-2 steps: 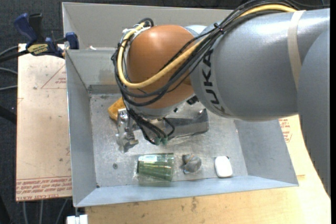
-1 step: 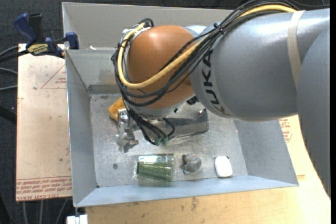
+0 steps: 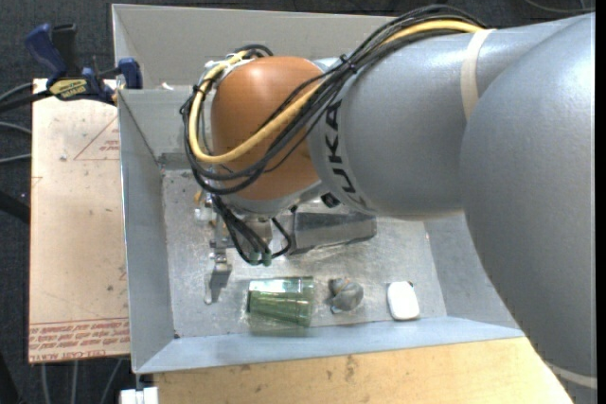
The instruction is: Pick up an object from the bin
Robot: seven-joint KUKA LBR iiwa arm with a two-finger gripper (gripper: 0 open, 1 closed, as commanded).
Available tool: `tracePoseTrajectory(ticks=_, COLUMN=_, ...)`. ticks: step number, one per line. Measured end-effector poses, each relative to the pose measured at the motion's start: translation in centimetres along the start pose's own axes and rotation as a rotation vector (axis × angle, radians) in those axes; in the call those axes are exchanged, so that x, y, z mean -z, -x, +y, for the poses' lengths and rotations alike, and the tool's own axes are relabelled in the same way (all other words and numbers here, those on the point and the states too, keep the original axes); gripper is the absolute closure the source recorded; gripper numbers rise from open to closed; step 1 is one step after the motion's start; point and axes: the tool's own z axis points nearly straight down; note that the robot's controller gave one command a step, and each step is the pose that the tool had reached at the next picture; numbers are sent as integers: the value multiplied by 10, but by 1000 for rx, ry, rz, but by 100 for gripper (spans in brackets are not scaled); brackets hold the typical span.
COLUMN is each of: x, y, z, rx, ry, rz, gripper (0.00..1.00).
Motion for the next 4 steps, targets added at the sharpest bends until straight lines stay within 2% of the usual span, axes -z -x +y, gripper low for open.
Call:
tracePoseTrajectory(ticks=1, x=1, y=0, z=0, rx=0, ry=0, rz=-1, gripper=0)
tracePoseTrajectory(ticks=2, x=-13, y=-10, z=-35, rx=95, ry=1, rz=-3, gripper=0)
tracePoseTrajectory(ticks=3, x=-36, y=1, z=-57, rx=88, ry=0, rz=-1, gripper=0)
tracePoseTrajectory(ticks=4, x=-44, y=-20, z=-106, rx=110, ry=1, rz=-2, gripper=0)
